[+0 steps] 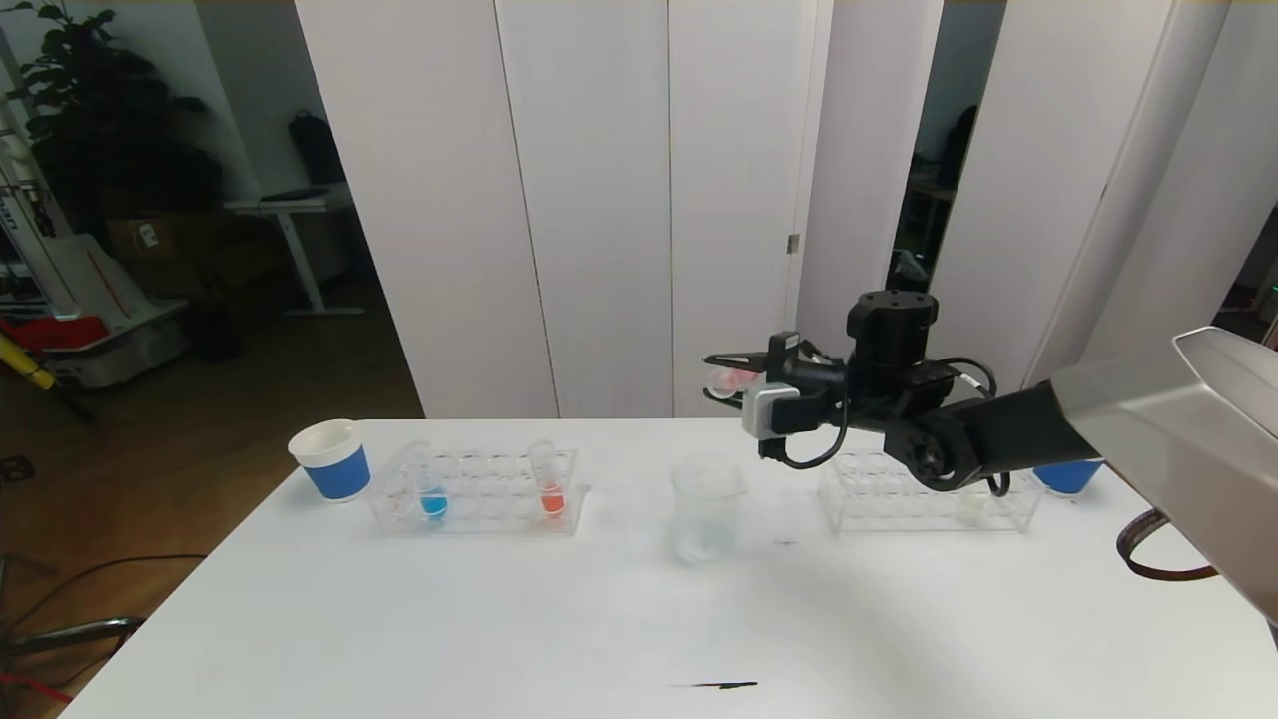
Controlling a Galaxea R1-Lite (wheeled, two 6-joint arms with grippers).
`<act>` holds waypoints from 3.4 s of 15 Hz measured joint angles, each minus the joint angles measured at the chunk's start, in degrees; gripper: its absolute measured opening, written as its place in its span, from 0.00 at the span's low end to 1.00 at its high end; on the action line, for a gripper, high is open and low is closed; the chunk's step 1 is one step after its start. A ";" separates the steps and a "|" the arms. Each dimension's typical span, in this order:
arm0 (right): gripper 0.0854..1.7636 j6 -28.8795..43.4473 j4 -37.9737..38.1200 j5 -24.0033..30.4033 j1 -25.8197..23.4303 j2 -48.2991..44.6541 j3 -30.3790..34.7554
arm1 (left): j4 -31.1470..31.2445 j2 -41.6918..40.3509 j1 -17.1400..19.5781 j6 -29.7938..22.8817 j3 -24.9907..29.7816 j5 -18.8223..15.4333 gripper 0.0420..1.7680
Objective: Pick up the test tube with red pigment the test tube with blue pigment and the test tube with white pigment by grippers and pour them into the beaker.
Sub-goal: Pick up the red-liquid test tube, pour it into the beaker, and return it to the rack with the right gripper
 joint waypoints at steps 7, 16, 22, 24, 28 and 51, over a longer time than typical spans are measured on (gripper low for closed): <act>0.29 -5.00 -1.84 -0.35 -0.26 1.44 -0.16 | 0.00 0.00 0.00 0.02 0.00 0.00 0.98; 0.29 -10.62 -1.93 1.85 -0.23 3.89 -2.73 | 0.00 0.00 0.02 0.02 0.00 0.00 0.98; 0.29 -14.12 -1.93 3.08 -0.34 4.85 -4.13 | 0.00 0.00 0.00 0.02 0.00 0.00 0.98; 0.29 -14.15 -1.90 3.04 -0.32 5.11 -4.41 | 0.00 0.00 0.00 0.02 0.00 0.00 0.98; 0.29 -14.92 -1.90 3.08 -0.45 5.52 -5.27 | 0.00 0.00 0.00 0.00 0.00 0.00 0.98; 0.29 -18.75 -2.51 3.47 -1.06 6.88 -9.68 | 0.00 0.00 0.00 0.00 0.00 0.00 0.98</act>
